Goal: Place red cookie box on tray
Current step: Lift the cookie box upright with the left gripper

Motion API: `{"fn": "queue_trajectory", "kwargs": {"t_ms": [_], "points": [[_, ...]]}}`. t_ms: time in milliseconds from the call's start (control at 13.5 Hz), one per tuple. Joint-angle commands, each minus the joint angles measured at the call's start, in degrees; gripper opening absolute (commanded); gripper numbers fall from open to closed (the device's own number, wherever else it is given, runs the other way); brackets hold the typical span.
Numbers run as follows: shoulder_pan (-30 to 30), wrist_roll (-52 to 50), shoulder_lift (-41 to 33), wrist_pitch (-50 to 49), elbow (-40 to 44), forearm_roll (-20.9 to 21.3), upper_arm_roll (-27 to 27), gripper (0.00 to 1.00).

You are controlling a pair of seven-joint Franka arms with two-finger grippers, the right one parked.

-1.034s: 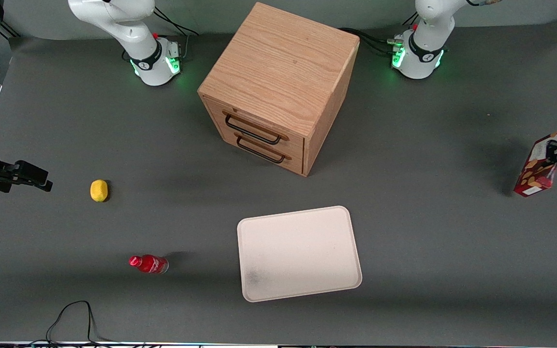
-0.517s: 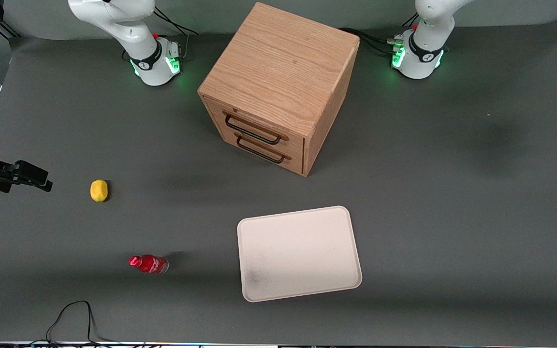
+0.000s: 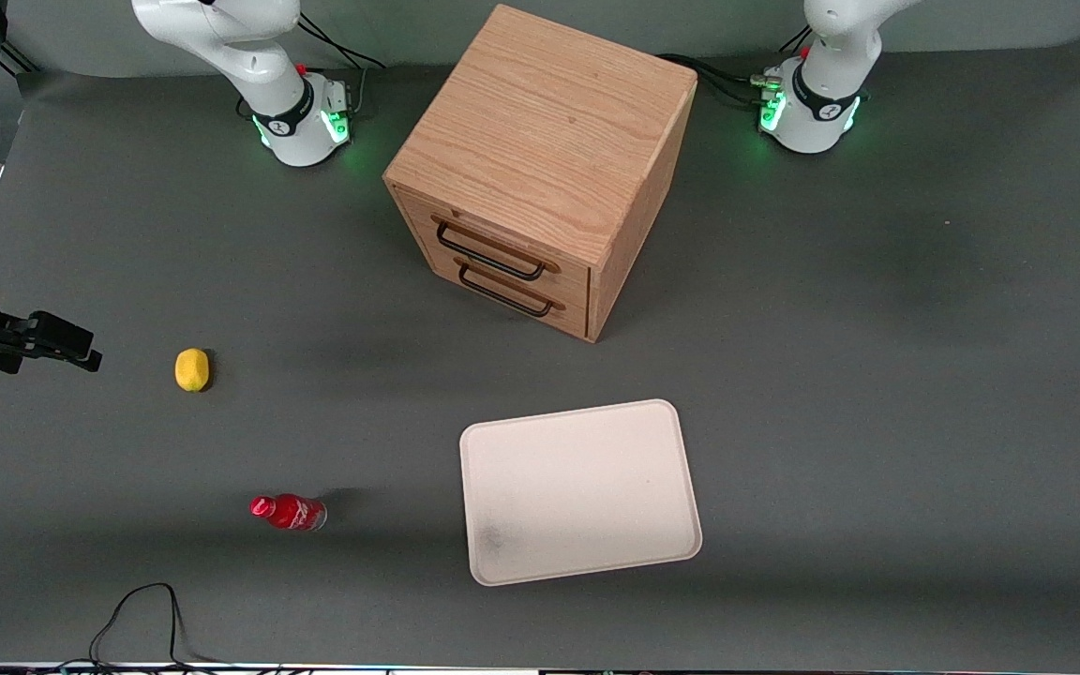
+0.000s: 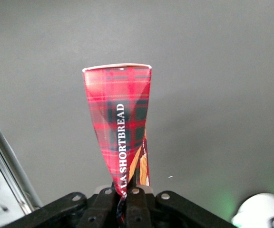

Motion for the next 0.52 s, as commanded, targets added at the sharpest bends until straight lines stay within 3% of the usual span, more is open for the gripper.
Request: {"fn": "queue_trajectory", "kwargs": {"t_ms": [0,148,443], "points": [[-2.6,-12.2,-1.2,-3.7,3.2,-1.1,0.6,0.00],[-4.6,-18.8,-1.2,-3.6,3.6,-1.6,0.6,0.00],[-13.7,-21.9,-0.8,-3.3,3.4,-1.3,0.9,0.00]]}}
